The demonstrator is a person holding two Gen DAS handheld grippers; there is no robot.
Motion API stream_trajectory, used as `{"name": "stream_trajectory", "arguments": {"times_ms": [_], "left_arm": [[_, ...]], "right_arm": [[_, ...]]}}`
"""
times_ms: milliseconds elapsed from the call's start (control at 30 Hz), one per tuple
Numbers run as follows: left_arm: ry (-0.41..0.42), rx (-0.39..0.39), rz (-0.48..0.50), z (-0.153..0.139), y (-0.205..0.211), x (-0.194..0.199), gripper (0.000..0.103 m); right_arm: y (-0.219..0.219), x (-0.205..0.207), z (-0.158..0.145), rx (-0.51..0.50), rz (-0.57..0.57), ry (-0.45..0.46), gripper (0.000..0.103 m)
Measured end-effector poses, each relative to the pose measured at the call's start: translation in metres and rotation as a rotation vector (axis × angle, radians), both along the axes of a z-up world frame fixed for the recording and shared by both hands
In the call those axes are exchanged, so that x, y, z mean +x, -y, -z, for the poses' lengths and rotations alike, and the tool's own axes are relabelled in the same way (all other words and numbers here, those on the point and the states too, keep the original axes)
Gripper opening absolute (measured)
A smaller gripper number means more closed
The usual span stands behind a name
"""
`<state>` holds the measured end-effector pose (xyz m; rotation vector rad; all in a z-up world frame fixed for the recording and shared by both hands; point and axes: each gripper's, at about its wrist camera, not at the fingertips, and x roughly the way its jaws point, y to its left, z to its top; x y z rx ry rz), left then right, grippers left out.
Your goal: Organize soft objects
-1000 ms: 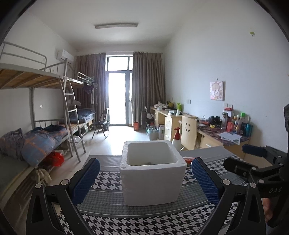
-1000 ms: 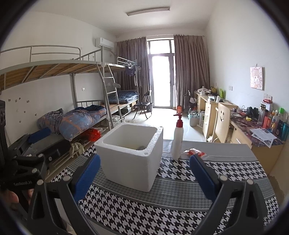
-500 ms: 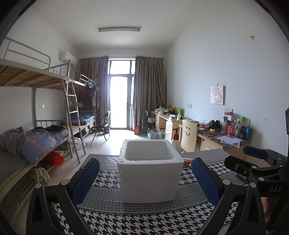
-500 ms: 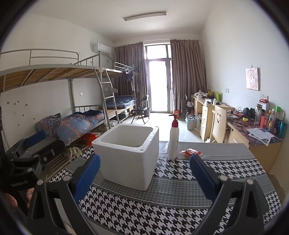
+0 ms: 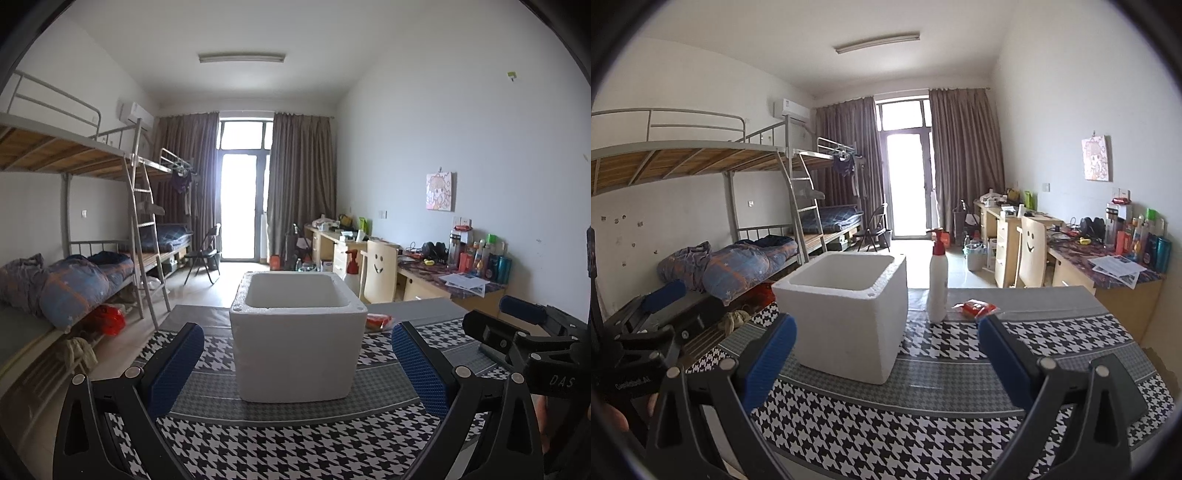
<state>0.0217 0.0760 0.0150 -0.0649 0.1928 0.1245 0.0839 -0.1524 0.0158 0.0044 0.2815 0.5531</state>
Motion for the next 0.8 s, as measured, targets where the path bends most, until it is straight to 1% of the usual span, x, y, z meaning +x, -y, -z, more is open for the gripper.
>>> {"name": "stream_trajectory", "arguments": {"times_ms": [200,567,800], "left_arm": [[0.004,-0.002,-0.017,0.006,-0.001,0.002,0.102],[-0.025,0.022,-0.02,0.019,0.001,0.005,0.102],[-0.036,0.009,-0.017,0.022,-0.001,0.006,0.102]], "right_arm": [[0.002,-0.001,0.01,0.009,0.0,0.001,0.1],[0.004,-0.005,0.029,0.008,-0.001,-0.005,0.1],[0.005,-0.015,0.037,0.01,0.009,0.014,0.1]]}}
